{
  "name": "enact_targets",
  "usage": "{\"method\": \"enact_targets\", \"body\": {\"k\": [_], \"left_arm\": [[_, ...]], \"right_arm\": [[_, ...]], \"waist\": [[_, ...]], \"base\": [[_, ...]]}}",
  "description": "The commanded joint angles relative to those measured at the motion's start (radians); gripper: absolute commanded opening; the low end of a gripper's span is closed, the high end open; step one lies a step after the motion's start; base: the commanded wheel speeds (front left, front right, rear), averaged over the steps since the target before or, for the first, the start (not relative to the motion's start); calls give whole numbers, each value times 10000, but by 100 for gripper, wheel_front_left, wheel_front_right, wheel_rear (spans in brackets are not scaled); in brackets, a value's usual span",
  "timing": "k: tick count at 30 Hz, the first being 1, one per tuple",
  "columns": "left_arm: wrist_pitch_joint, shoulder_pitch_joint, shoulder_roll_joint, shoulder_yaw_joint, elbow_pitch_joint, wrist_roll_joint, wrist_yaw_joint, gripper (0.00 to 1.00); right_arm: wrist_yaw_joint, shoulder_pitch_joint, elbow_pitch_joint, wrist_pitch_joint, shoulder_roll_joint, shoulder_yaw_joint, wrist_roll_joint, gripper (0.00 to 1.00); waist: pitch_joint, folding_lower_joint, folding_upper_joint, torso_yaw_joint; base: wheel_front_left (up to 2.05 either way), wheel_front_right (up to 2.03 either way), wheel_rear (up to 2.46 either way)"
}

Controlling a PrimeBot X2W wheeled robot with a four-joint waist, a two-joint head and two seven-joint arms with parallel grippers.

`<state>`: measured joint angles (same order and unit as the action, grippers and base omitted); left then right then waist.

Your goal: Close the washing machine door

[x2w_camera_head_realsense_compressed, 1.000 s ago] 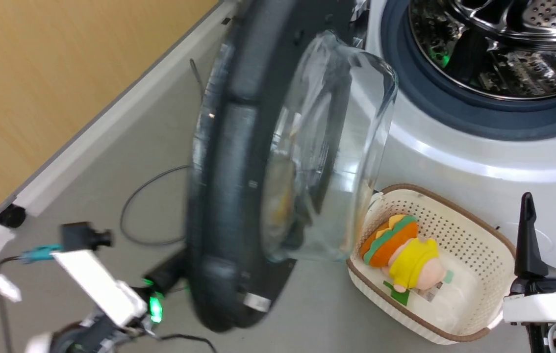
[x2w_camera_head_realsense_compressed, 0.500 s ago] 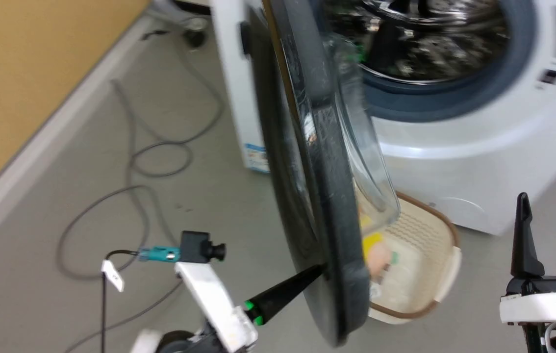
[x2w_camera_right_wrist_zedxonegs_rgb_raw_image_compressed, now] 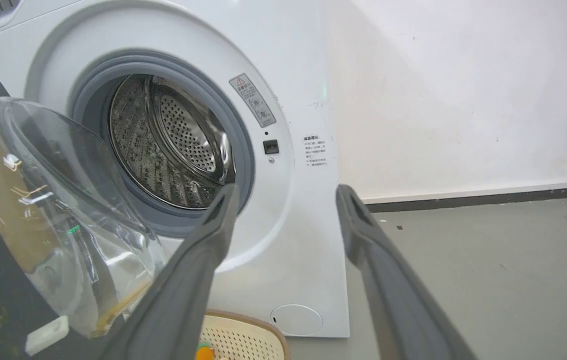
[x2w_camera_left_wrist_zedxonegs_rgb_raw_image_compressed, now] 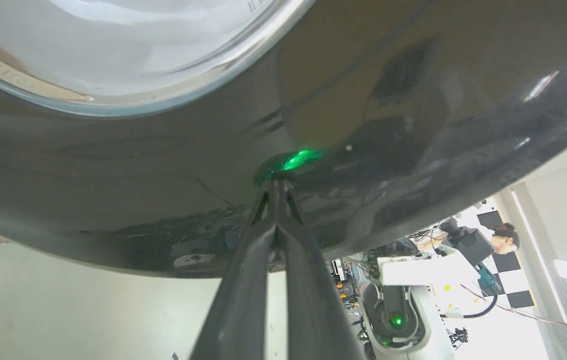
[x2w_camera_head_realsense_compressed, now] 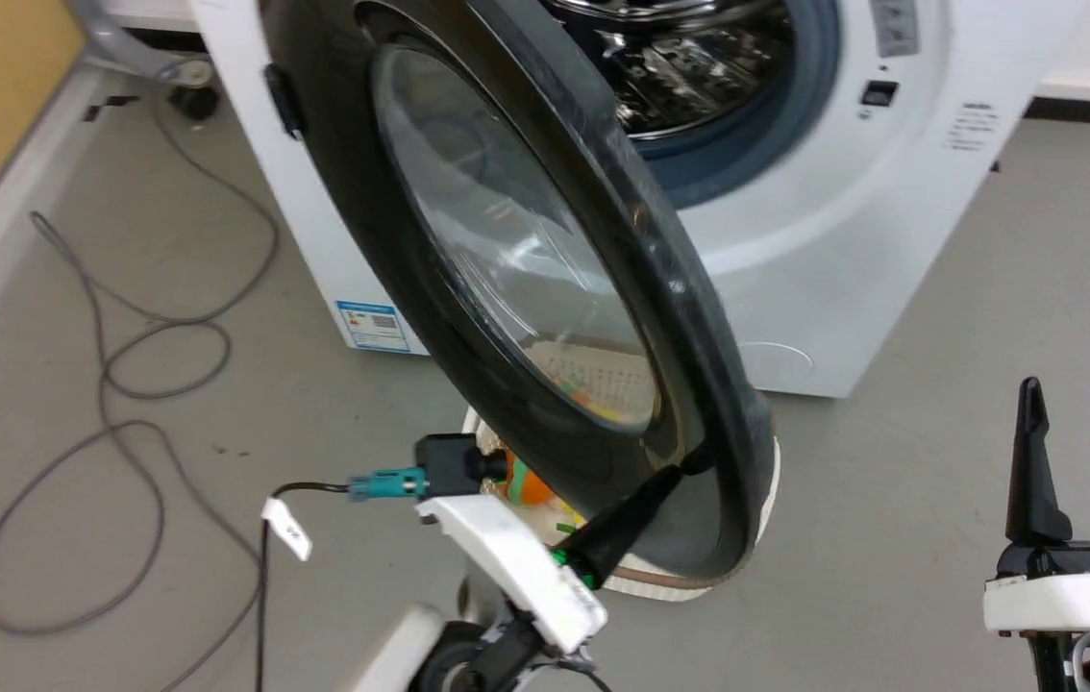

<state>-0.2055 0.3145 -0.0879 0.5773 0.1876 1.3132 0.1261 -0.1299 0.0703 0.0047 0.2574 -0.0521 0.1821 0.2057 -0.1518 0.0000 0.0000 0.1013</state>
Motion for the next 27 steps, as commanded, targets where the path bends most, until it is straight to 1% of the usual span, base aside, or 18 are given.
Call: {"method": "enact_targets", "body": {"k": [1, 6, 10, 13, 16, 19, 22, 24, 25, 27], "left_arm": [[175, 181, -17, 144, 125, 134, 46, 0], [1150, 583, -108, 952, 814, 413, 46, 0], [1936, 810, -334, 1464, 993, 542, 46, 0], [2653, 991, -661, 1727, 873, 523, 46, 0], [3611, 1143, -1093, 1866, 417, 450, 46, 0], [4387, 1366, -1671, 1841, 298, -64, 46, 0], [4647, 1559, -2119, 1308, 615, -1214, 46, 0], [4663, 1535, -2065, 141, 781, -2372, 15, 0], [4665, 1503, -2046, -390, 770, -3240, -175, 0], [4668, 1323, -1895, -1390, 623, -4922, -766, 0]], "right_arm": [[-8, 147, -24, 44, 19, -18, 33, 100], [-8, 184, 2, 44, 19, -68, 24, 100], [-8, 192, -32, 44, 19, -103, -6, 100], [-8, 115, -58, 44, 19, -52, -11, 100], [-8, 63, -133, 44, 19, 15, 89, 100], [-8, 58, -251, 44, 19, 114, 157, 100], [-8, 127, -399, 44, 19, 276, 129, 100], [-8, 212, -535, 44, 19, 419, 54, 100], [-8, 274, -604, 44, 19, 478, 16, 100], [-8, 429, -769, 44, 19, 557, -44, 100]], "waist": [[-43, 0, 0, -56], [-54, 0, 0, -123], [16, 0, 0, -141], [156, 0, 0, -115], [313, 0, 0, -76], [454, 0, 0, -21], [559, 0, 0, 66], [601, 0, 0, 155], [613, 0, 0, 190], [620, 0, 0, 248]], "base": [[0, 0, 0], [0, 0, 0], [0, 0, 0], [0, 0, 0], [0, 0, 0], [0, 0, 0], [0, 0, 0], [0, 0, 0], [0, 0, 0], [0, 0, 0]]}}
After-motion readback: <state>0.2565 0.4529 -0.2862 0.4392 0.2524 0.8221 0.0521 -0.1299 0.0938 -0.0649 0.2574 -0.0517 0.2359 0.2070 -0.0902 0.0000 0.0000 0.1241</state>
